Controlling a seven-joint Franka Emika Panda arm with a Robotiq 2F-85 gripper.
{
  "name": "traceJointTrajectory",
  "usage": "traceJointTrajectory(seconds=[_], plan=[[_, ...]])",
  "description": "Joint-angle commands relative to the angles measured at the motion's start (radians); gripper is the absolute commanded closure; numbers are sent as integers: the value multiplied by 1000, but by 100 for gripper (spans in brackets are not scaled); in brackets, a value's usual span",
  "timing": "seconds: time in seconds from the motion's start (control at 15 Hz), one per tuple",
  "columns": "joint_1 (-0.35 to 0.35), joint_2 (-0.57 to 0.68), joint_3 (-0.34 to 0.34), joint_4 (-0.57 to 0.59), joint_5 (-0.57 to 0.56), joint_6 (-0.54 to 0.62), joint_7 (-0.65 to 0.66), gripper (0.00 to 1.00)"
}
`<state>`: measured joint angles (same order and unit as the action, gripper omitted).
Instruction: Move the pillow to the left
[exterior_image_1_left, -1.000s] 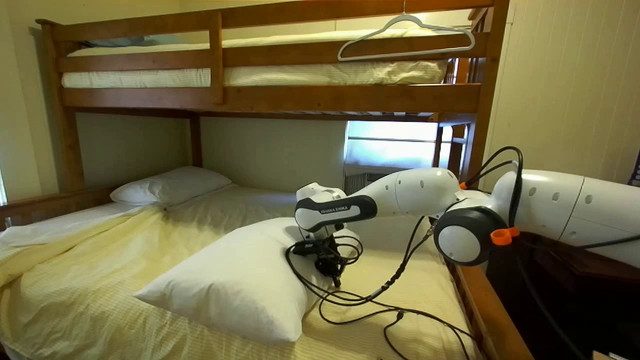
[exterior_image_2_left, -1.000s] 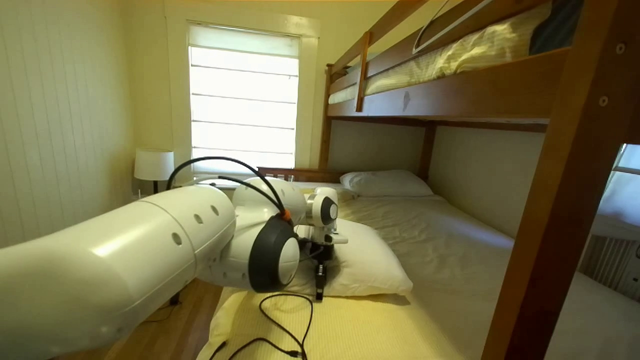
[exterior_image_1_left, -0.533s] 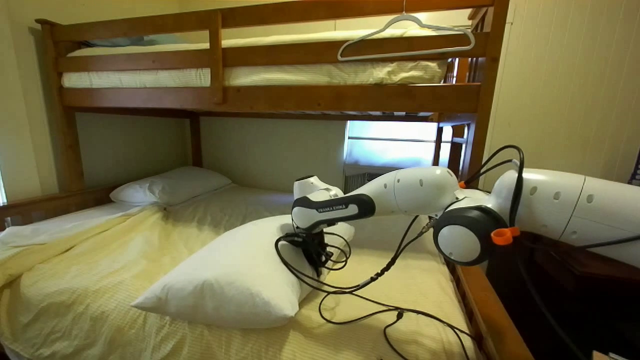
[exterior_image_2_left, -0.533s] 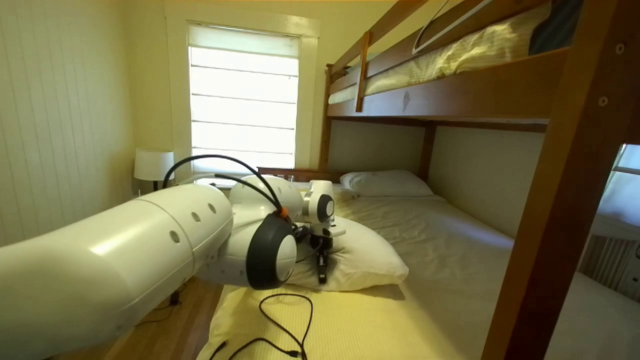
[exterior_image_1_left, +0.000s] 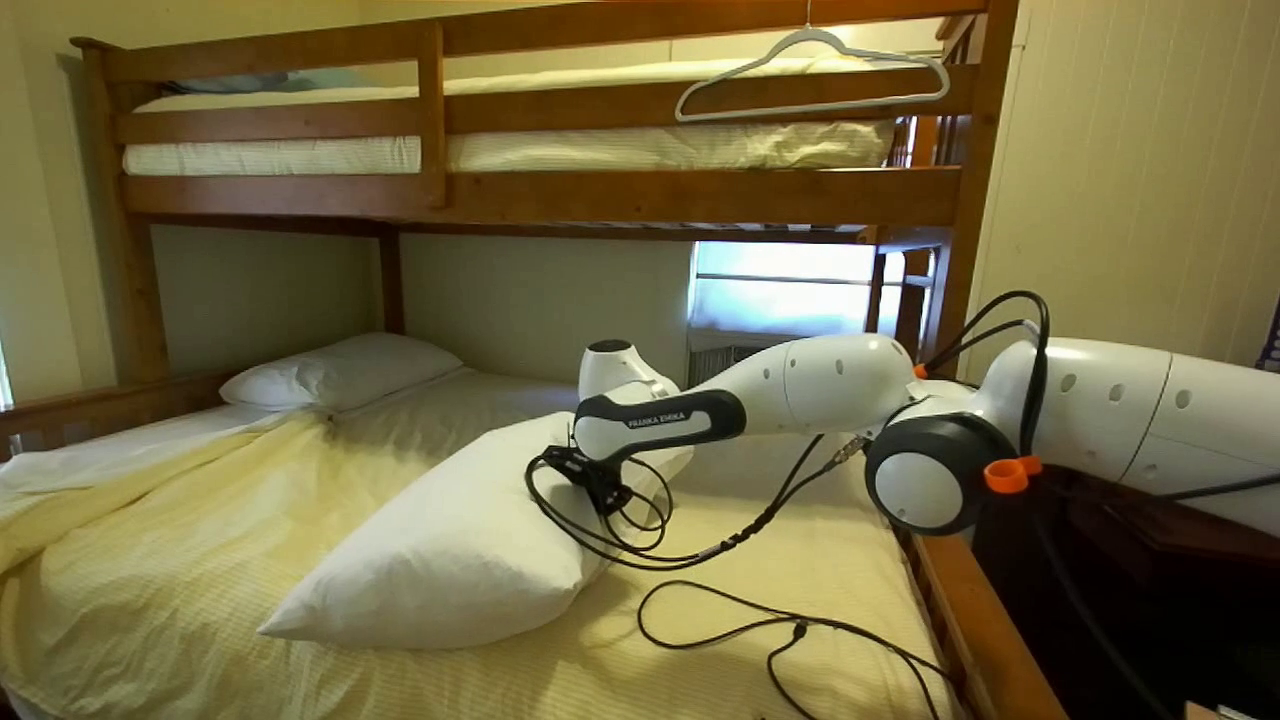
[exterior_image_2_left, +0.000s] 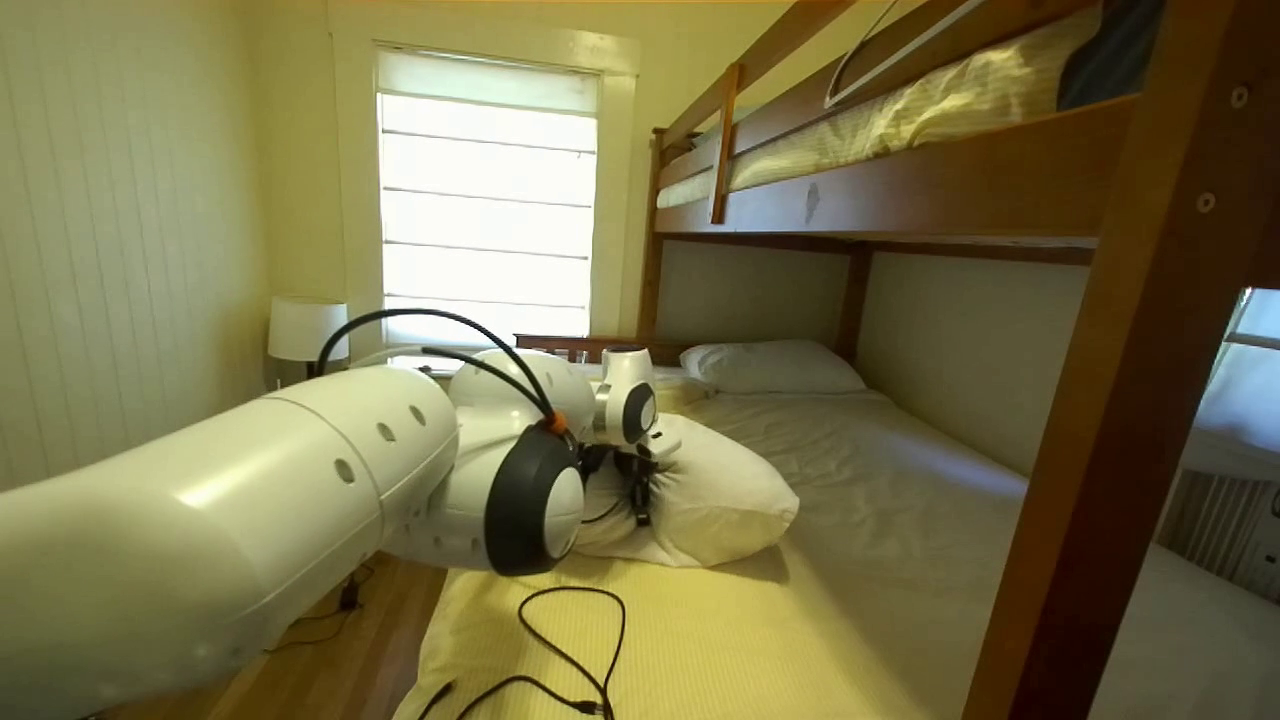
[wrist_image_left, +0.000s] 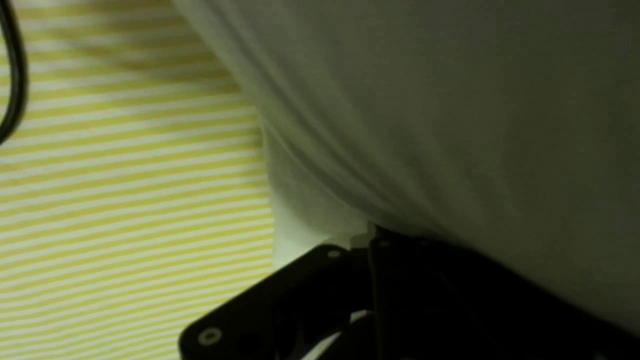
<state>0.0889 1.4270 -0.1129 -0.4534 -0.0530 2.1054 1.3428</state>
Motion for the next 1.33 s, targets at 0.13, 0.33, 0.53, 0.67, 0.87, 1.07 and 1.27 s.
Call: traceJointTrajectory(seconds=[0.13,0.33,0.53,0.67,0.87,1.07,1.27], plan=[[16,2,12,21,15,217,14,100],[28,-14,22,7,23,310,8,100],[42,-19,34,2,29,391,-7,100],[45,-22,10,2,10,440,-3,100],[31,-16,21,-1,23,400,-21,99],[28,-27,37,-2,32,401,-46,99],[28,-27,38,-2,33,401,-48,99]])
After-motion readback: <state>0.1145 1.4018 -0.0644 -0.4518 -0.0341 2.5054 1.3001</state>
